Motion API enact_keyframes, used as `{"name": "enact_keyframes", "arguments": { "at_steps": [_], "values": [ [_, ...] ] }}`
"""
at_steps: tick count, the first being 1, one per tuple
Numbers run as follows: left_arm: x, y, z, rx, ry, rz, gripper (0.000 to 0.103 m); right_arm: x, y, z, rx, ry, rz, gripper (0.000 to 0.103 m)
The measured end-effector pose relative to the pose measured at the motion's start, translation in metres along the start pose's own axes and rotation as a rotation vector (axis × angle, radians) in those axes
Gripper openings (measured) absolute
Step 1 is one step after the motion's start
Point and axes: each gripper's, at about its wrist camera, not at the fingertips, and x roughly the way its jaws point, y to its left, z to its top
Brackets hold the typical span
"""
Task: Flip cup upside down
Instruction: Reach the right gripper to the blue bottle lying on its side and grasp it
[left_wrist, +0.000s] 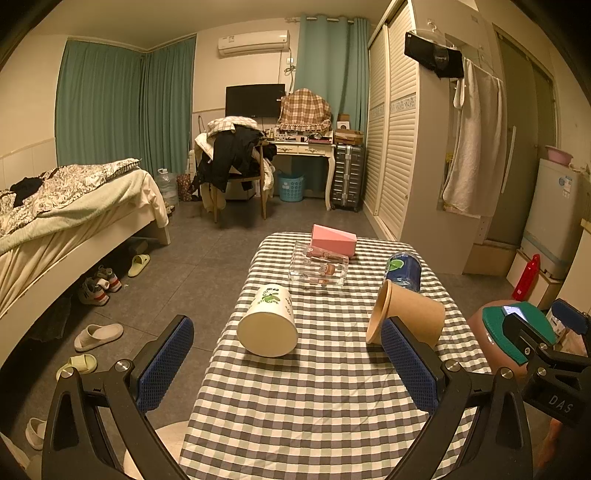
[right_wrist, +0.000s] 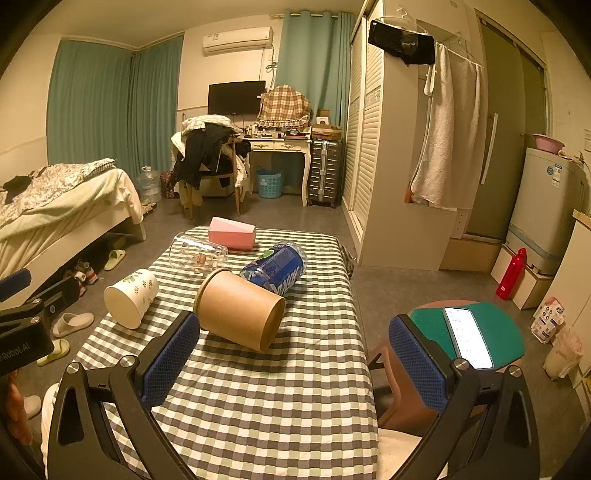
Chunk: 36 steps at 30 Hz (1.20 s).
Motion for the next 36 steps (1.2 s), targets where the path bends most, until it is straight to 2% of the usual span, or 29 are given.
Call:
{"name": "enact_keyframes", "arguments": {
  "at_steps": [18,25,31,36],
  "values": [
    [0.001,0.002,-0.001,-0.002,0.009,0.001,0.103,0.000,0.000,0.000,-0.006,0.002,-0.006,0.103],
    [0.023,0.004,0.003,-0.015,0.051,-0.005,0.103,0.007,-0.001,0.011,-0.008,0.023,-0.016,0.103],
    [0.052,0.009,0.024,-0.024,0.069,0.000,0.103,0.038,-0.002,0.040,-0.018,0.088,-0.035,0.103],
    [0.079,0.021,0.041,-0.034,0.064,0.025,0.103,0.092,-0.006,0.080,-0.008,0.167,-0.079,0.103]
  ]
}}
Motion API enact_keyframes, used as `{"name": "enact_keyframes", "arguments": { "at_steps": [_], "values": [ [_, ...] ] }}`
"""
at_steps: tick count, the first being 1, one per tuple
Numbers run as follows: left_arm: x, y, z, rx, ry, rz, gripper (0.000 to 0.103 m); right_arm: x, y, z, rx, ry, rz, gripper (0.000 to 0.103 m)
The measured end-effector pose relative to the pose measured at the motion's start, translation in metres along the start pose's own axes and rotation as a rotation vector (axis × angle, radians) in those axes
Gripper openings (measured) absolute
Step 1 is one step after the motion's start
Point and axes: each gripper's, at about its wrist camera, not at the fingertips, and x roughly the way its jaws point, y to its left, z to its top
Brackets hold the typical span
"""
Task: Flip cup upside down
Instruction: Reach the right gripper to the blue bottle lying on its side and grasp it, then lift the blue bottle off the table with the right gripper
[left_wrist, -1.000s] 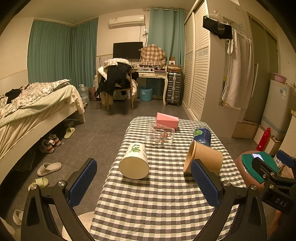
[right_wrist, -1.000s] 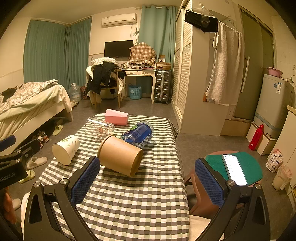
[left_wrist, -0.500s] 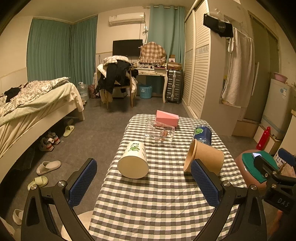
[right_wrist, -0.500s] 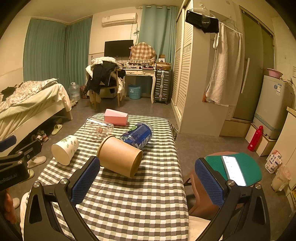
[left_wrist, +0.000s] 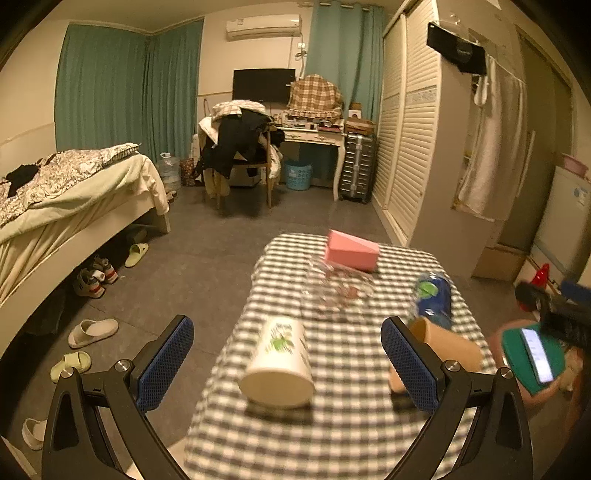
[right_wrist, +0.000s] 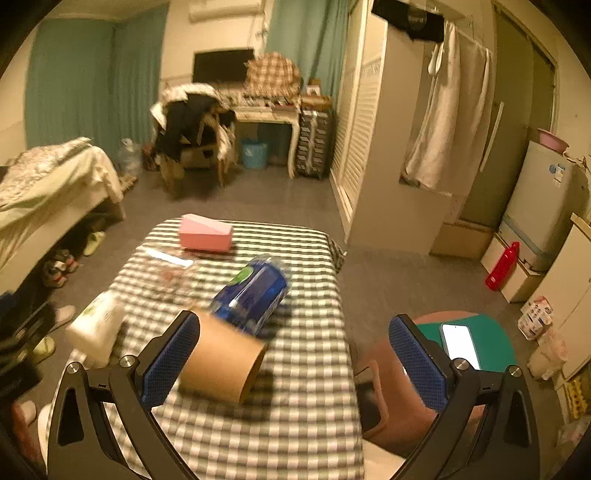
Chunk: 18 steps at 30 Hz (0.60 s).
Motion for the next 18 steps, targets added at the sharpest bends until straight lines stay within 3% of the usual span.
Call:
{"name": "enact_keyframes", "arguments": {
  "at_steps": [6,14,18],
  "values": [
    [0.041,0.011,0.006,0.015,0.026,0.046,0.103,0.089,0.016,0.038,0.020,0.152,-0.044,0.103],
    [0.077,0.029,0.005,-0.001,0.060,0.052,0.103,0.179,0.037,0.032,0.015,0.377,-0.032,0.103],
    [0.080,0.031,0.002,-0.001,0.066,0.040,0.103,0.203,0.032,0.029,0.063,0.464,0.035,0.103]
  ]
}}
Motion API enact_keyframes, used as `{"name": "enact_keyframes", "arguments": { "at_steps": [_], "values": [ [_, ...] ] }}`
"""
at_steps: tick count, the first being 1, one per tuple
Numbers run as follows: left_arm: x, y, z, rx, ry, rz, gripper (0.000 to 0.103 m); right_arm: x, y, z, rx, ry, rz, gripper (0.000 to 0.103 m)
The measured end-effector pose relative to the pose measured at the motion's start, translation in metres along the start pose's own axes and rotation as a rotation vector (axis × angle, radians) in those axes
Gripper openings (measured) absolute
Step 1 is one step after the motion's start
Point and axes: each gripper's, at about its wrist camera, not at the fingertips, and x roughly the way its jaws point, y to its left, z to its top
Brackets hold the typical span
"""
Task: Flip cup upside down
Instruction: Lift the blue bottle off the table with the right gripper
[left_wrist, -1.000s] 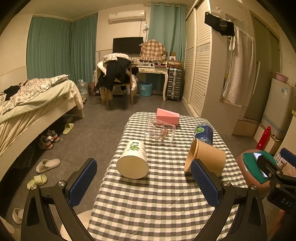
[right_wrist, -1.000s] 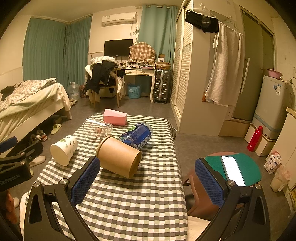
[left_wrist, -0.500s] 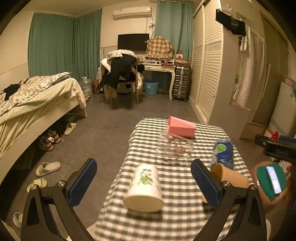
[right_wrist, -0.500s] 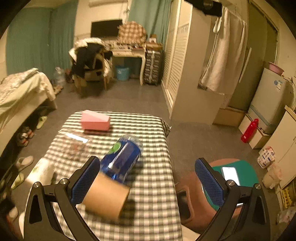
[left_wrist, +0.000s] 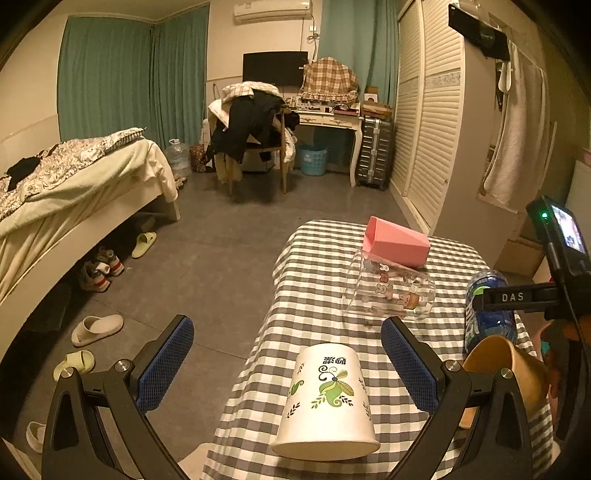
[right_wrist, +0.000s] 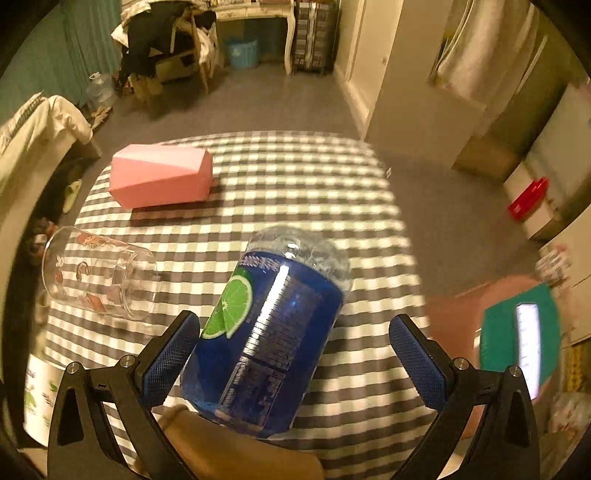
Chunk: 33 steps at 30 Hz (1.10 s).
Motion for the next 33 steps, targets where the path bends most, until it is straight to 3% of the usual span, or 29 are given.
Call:
{"name": "enact_keyframes", "arguments": {
  "at_steps": [2,5,7,8,11,14,21,27,33],
  "values": [
    [0.002,0.000,-0.001,0.001,0.006,-0.008,0.103,0.007,0.001,0.001,-0.007,0.021,-0.003,0.103],
    [0.004,-0.001,-0.003,0.002,0.013,-0.005,0.103,0.017,0.002,0.001,-0.007,0.065,0.034,0.085],
    [0.004,-0.001,-0.003,0.000,0.017,0.000,0.103,0.017,0.003,0.000,-0.019,0.064,0.029,0.081],
    [0.002,-0.002,-0.003,0.000,0.018,0.001,0.103,0.018,0.003,0.001,-0.025,0.064,0.036,0.074],
    [-0.004,-0.004,-0.003,0.004,0.011,0.003,0.103,0.013,-0.001,0.000,-0.023,0.043,0.059,0.073],
    [-0.015,-0.008,-0.002,0.011,0.000,0.004,0.103,-0.009,-0.006,0.000,-0.018,-0.015,0.072,0.072],
    [-0.063,-0.017,0.003,0.022,-0.060,-0.025,0.103,-0.113,-0.017,-0.014,-0.049,-0.201,0.087,0.072],
    [-0.108,-0.020,-0.012,0.030,-0.089,-0.043,0.103,-0.181,-0.008,-0.083,-0.124,-0.254,0.125,0.072],
    [-0.126,-0.014,-0.054,0.048,-0.070,-0.023,0.103,-0.169,0.020,-0.172,-0.182,-0.193,0.182,0.072]
  ]
}}
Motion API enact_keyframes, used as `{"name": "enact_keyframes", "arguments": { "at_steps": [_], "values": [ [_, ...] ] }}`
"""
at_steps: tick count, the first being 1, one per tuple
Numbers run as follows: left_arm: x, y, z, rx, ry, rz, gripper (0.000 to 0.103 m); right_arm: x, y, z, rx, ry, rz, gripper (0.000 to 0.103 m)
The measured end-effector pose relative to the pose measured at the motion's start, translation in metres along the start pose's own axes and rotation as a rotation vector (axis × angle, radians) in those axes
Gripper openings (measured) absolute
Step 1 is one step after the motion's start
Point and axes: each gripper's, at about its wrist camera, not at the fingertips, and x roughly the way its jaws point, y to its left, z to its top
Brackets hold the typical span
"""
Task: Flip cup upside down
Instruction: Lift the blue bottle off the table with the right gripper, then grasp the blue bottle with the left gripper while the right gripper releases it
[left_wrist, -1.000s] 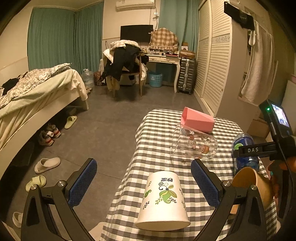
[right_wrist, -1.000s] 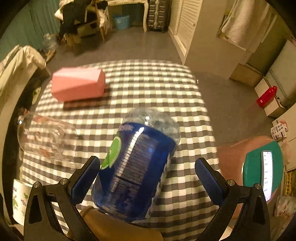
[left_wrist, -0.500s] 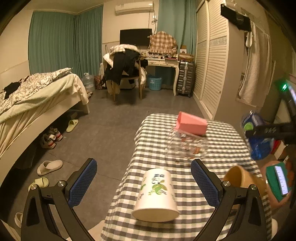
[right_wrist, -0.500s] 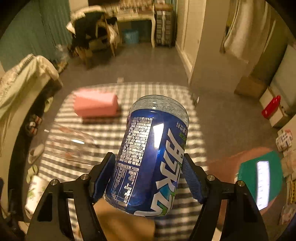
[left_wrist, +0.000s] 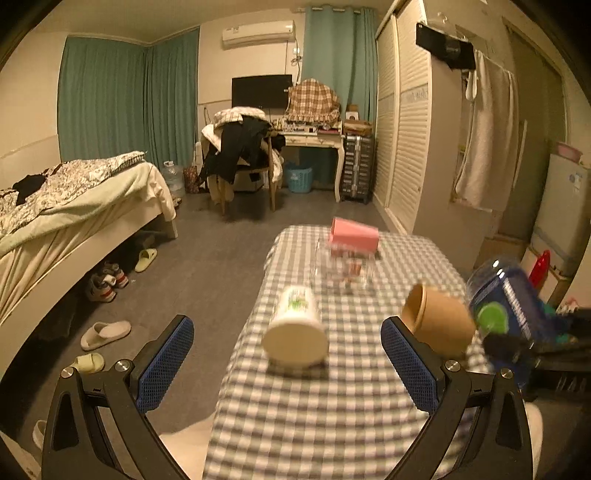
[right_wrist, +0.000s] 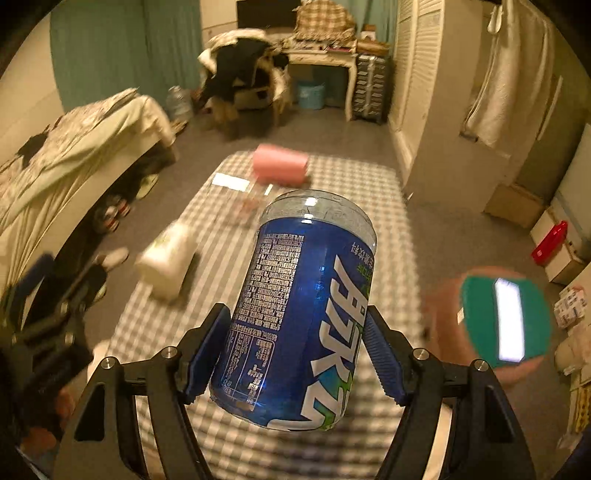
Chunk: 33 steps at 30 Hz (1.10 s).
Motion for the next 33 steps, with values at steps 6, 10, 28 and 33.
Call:
{"name": "enact_keyframes", "arguments": {
  "at_steps": [6,10,28,33],
  "values": [
    [-0.005,0.007,-0.035,0.029,0.043,0.041,0.103,0.027,0.010,-0.043,0.023,0.046,0.051,0.072],
    [-0.009,0.017,-0.041,0.013,0.041,0.070,0.103,0.038,0.011,-0.056,0.004,0.067,0.025,0.072],
    [-0.012,0.008,-0.042,0.014,0.077,0.064,0.103,0.055,0.002,-0.072,0.016,0.115,0.089,0.076],
    [-0.012,0.000,-0.038,0.026,0.091,0.079,0.103,0.027,-0.012,-0.066,0.038,0.048,0.087,0.084]
  ]
}}
